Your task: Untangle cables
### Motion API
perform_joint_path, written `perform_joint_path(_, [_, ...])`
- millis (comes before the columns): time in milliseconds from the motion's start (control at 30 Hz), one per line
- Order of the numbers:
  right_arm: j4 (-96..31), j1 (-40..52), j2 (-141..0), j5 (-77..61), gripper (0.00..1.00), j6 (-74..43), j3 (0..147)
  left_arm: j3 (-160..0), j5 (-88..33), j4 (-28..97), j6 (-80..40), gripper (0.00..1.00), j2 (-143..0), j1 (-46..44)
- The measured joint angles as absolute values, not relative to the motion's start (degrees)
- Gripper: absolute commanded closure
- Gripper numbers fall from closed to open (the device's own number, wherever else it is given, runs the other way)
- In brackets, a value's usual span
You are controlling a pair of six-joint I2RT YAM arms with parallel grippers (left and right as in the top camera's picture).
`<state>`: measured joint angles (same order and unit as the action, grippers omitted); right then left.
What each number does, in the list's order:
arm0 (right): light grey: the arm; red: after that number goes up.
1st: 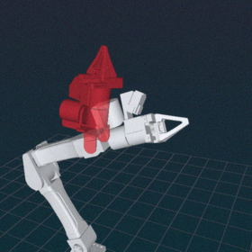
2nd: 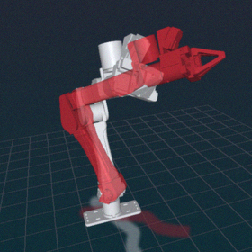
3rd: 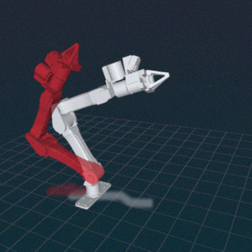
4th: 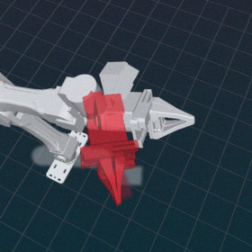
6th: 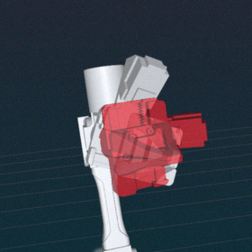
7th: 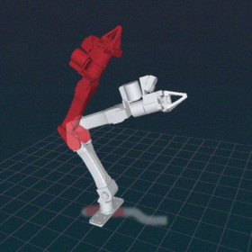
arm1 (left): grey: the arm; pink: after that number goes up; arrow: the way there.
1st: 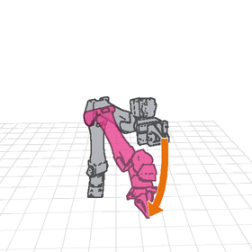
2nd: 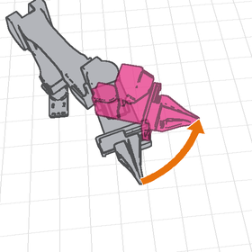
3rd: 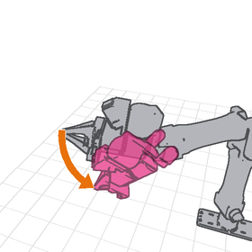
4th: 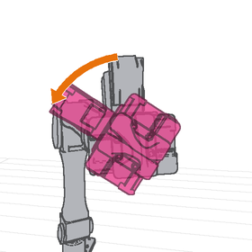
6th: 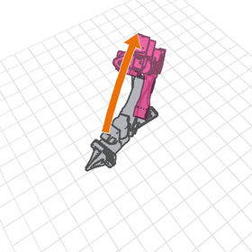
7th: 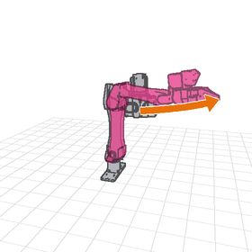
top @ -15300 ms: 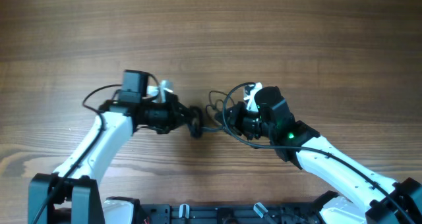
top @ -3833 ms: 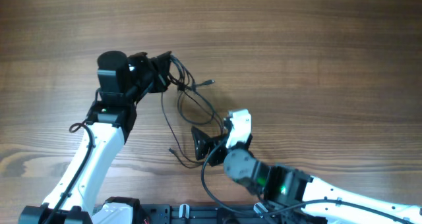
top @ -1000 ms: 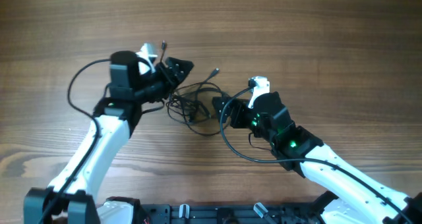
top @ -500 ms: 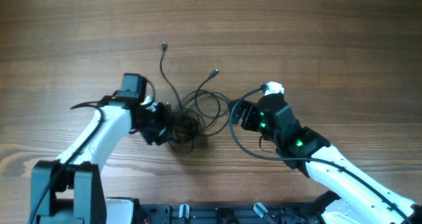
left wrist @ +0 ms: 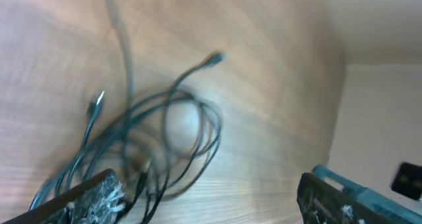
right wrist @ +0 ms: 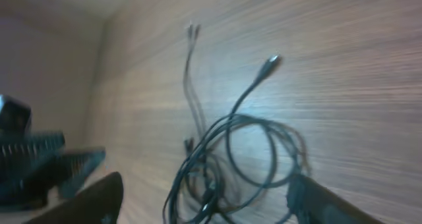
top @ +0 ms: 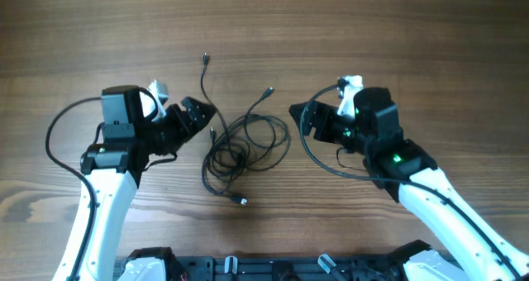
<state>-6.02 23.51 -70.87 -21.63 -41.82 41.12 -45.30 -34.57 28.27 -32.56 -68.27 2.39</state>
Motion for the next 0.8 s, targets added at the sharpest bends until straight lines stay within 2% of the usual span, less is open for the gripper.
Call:
perform_joint_path(67, [-5.6, 23.5, -73.3, -24.8, 0.26, -41.3, 41.5, -45.3, -34.6, 27.4, -32.2, 0.12, -68.2, 2.4])
perform_joint_path(133, [-3.7, 23.5, -76.3, -28.4, 0.34, -41.4, 41.5, -45.3, -34.6, 27.4, -31.9, 0.1, -68.4, 2.4])
perform_joint_path(233, [1.5, 23.5, -81.6, -32.6, 0.42, -44.0, 41.5, -45.3, -34.5, 27.4, -31.6, 0.02, -68.5, 2.4])
perform_joint_path(300, [5.4, 23.5, -84.8, -34.2, 0.42, -46.8, 41.5, -45.3, -34.3, 27.4, -31.4, 0.01, -68.9, 2.4])
perform_joint_path(367, [9.7, 23.5, -87.7, -35.1, 0.32, -49.6, 41.5, -45.3, -34.3, 27.3, -31.3, 0.0, -69.5, 2.4])
perform_joint_path(400, [11.0, 23.5, -88.5, -35.2, 0.3, -50.2, 41.5, -45.3, -34.3, 27.4, -31.3, 0.0, -69.7, 2.4])
perform_joint_path(467, [15.4, 23.5, -92.2, -35.9, 0.37, -49.5, 41.5, -45.3, -34.2, 27.3, -31.3, 0.0, -69.9, 2.4])
perform_joint_path(567, [12.8, 23.5, -93.6, -35.4, 0.51, -44.9, 41.5, -45.3, -34.2, 27.5, -31.1, 0.0, -69.9, 2.4])
perform_joint_path(800, [2.5, 23.5, -93.7, -31.7, 0.51, -37.2, 41.6, -45.3, -32.8, 28.7, -31.1, 0.0, -69.9, 2.4])
